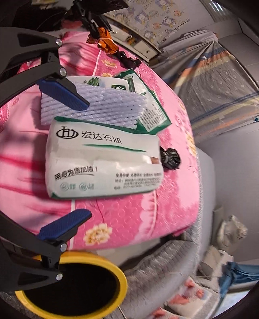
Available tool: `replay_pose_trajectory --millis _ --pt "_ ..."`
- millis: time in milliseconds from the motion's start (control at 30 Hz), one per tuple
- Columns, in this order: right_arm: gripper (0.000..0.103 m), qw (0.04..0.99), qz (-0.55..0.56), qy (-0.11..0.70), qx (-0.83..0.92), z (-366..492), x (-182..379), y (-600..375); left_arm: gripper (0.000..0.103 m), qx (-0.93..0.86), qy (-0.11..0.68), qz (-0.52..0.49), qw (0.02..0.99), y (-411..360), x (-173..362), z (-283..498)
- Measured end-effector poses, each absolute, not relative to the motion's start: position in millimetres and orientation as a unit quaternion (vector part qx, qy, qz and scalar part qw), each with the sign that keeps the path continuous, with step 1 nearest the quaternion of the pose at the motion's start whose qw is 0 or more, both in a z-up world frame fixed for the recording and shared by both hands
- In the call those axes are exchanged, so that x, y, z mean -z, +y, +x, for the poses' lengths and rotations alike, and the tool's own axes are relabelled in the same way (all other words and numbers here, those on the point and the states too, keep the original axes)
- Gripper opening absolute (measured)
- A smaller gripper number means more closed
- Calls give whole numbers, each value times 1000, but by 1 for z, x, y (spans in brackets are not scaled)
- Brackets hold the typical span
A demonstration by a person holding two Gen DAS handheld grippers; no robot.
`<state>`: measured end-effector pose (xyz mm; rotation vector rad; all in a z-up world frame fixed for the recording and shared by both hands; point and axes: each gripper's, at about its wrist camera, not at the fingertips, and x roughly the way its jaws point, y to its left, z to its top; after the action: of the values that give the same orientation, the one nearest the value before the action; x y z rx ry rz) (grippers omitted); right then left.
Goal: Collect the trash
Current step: 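Carry the wrapper and tissue pack to the yellow bin and release both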
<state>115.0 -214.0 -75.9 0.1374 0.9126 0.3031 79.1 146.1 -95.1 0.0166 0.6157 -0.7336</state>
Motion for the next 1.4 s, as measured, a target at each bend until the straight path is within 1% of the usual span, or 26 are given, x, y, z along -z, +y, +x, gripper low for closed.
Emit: replay_pose_trajectory --millis 100,300,400,533,667,700,733,767,800,867,933,1133,1267,1400 --pt "95 861 65 472 -178 128 81 -209 46 366 289 -16 884 151 92 73" --pt "95 845 55 507 -162 148 90 -205 46 367 286 -18 885 144 86 73" --pt "95 831 50 530 -161 163 105 -200 46 371 289 -25 882 140 86 78" --pt "95 819 61 548 -156 179 121 -200 46 377 293 -26 879 135 89 80" --pt "95 825 56 540 -154 183 123 -198 46 376 294 -25 878 132 88 81" --pt "92 826 67 535 -164 182 122 -200 46 376 294 -27 878 133 88 82" --pt "83 824 75 534 -173 182 121 -201 46 376 296 -29 878 133 88 82" --pt "79 824 81 533 -177 180 119 -202 46 375 296 -30 878 133 89 82" --pt "76 823 90 530 -183 179 118 -206 46 374 296 -29 878 133 89 81" --pt "61 821 106 525 -197 175 113 -210 46 372 297 -28 879 133 90 81" --pt "56 825 116 514 -206 169 105 -214 47 372 296 -33 879 134 91 82" --pt "55 835 135 481 -230 148 78 -225 46 376 287 -45 880 129 80 83" --pt "55 852 156 447 -223 133 56 -251 47 380 276 -31 882 106 64 85" --pt "55 882 173 397 -183 115 33 -291 47 395 266 -12 879 62 42 96"
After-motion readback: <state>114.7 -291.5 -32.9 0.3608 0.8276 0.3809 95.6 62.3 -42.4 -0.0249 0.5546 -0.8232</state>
